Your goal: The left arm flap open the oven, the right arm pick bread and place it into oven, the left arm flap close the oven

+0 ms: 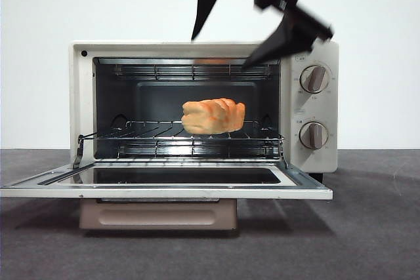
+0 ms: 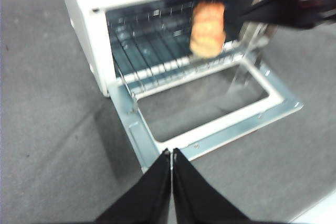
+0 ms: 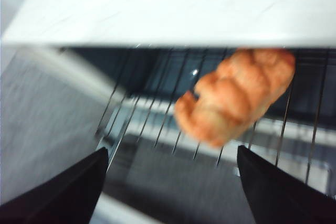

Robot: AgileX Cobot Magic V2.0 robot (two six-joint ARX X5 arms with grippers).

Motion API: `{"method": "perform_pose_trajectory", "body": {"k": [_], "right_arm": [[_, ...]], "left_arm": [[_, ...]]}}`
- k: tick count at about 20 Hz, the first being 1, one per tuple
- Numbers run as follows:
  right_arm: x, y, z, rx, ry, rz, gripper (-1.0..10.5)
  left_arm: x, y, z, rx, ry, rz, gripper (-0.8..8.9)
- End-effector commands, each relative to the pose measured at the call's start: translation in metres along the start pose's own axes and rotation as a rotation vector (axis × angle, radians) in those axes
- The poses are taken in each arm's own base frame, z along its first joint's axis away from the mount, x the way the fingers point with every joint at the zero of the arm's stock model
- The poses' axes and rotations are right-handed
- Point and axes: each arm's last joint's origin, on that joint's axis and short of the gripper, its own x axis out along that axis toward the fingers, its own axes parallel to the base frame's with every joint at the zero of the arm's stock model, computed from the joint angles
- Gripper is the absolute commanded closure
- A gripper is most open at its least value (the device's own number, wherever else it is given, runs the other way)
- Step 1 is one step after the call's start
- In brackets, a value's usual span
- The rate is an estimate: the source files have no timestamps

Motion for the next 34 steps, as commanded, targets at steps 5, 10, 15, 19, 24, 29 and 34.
{"method": "perform_pose_trajectory", "body": {"k": [5, 10, 15, 19, 24, 29, 34], "right_arm": [[-0.09, 0.008, -0.005, -0.208, 0.04, 0.052, 5.6], [-0.156, -0.006, -0.017, -0.279, 0.033, 0.087, 5.6], [-0.199, -0.021, -0.029, -0.268, -0.025, 0.075, 5.6], [-0.215, -0.032, -0.04, -0.263, 0.001, 0.028, 5.6], [-0.22, -0.036, -0.045, -0.267, 0.021, 0.012, 5.6], [-0.22, -0.036, -0.045, -0.267, 0.021, 0.012, 5.6], [-0.22, -0.035, -0.044, -0.273, 0.01, 0.017, 5.6]], "left_arm": [[0.047, -0.022, 0.025, 0.098, 0.084, -0.11, 8.03], [0.092, -0.02, 0.039, 0.044, 0.161, -0.235, 8.03], [0.131, 0.039, 0.037, -0.235, 0.231, -0.326, 8.03], [0.16, 0.081, 0.003, -0.495, 0.255, -0.289, 8.03], [0.175, 0.097, -0.052, -0.662, 0.288, -0.219, 8.03], [0.178, 0.107, -0.084, -0.759, 0.281, -0.166, 8.03], [0.18, 0.1, -0.109, -0.8, 0.375, -0.175, 8.03]]}}
